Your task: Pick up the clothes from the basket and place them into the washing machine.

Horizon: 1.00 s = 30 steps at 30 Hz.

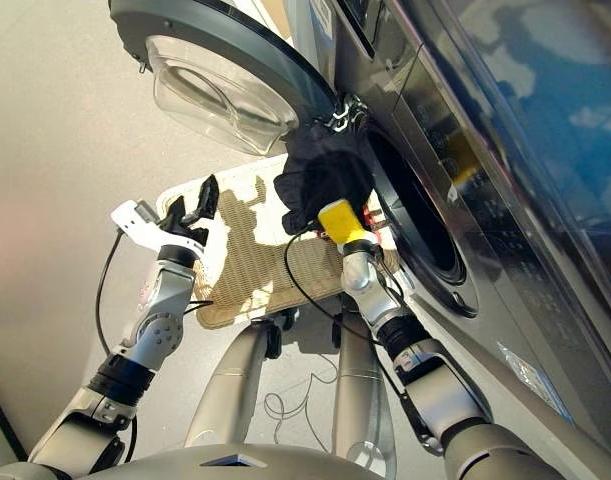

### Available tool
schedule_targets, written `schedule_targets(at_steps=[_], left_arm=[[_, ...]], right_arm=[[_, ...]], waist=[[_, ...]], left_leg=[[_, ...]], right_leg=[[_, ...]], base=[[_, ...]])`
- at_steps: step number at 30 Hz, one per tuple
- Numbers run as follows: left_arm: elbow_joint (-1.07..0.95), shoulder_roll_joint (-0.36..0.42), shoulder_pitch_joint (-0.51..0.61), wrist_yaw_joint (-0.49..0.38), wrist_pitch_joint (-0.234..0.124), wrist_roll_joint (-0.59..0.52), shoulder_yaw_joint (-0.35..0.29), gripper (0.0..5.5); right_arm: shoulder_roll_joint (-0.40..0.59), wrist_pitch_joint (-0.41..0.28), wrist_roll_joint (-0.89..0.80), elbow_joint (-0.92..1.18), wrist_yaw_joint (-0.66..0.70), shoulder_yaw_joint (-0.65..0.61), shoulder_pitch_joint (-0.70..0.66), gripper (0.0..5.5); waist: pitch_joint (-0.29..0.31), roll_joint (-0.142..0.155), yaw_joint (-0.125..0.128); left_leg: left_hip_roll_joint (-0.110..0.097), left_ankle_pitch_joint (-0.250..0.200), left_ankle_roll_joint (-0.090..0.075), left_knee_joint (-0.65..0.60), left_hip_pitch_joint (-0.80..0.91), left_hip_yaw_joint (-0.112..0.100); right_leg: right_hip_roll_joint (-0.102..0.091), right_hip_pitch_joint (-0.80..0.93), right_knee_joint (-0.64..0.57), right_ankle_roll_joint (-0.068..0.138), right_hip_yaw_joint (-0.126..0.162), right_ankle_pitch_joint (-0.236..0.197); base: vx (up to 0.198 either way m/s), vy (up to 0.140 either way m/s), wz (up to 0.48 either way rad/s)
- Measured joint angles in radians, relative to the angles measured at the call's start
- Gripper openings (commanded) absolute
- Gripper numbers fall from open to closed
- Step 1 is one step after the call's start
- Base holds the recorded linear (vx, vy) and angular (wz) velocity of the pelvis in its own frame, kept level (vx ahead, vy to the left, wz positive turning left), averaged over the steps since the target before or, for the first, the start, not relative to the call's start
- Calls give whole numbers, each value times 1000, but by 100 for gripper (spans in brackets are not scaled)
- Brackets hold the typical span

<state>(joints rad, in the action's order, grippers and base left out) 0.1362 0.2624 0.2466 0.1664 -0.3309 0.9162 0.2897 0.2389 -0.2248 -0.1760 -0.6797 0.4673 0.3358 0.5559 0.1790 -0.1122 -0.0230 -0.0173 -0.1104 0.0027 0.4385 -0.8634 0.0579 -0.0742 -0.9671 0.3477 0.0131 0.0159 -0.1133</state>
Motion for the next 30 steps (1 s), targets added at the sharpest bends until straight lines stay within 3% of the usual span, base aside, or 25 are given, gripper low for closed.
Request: schedule_targets(at_steps=[7,14,17,24,29,30], left_arm=[[163,-12,-12,7,-12,-85,-9,550],[249,-14,14,27,-10,-172,-9,550],[269,-15,35,28,-9,-190,-8,550],[307,-8,59,29,-8,-212,-12,550],[348,4,58,41,-2,-252,-14,550],[353,7,60,42,-2,-256,-15,550]], right_arm=[[-33,-103,-435,-84,-45,-140,61,0],[-19,-183,-690,-125,-53,-275,225,0],[9,-208,-747,-135,-52,-327,311,0],[129,-284,-809,-120,29,-436,497,0],[262,-383,-687,-77,228,-561,508,0],[269,-430,-643,-82,260,-573,506,0]], waist=[[-4,-1,-9],[5,-19,-46],[21,-42,-63],[61,-58,-82],[79,-55,-74],[79,-55,-74]], left_leg=[[-2,3,1,2,-40,0],[-5,8,-2,37,-118,-1],[-6,7,-2,62,-155,-1],[-4,-15,4,153,-249,10],[-4,-33,14,189,-263,24],[-5,-36,18,191,-264,29]], right_leg=[[-3,-38,2,0,0,0],[-6,-122,40,-12,0,-5],[-7,-157,63,-5,-2,1],[-4,-254,144,-11,-23,14],[2,-264,155,-3,-36,17],[4,-265,155,1,-40,16]], base=[[0,0,0],[0,0,0],[0,0,0],[0,0,0],[0,0,0],[0,0,0]])
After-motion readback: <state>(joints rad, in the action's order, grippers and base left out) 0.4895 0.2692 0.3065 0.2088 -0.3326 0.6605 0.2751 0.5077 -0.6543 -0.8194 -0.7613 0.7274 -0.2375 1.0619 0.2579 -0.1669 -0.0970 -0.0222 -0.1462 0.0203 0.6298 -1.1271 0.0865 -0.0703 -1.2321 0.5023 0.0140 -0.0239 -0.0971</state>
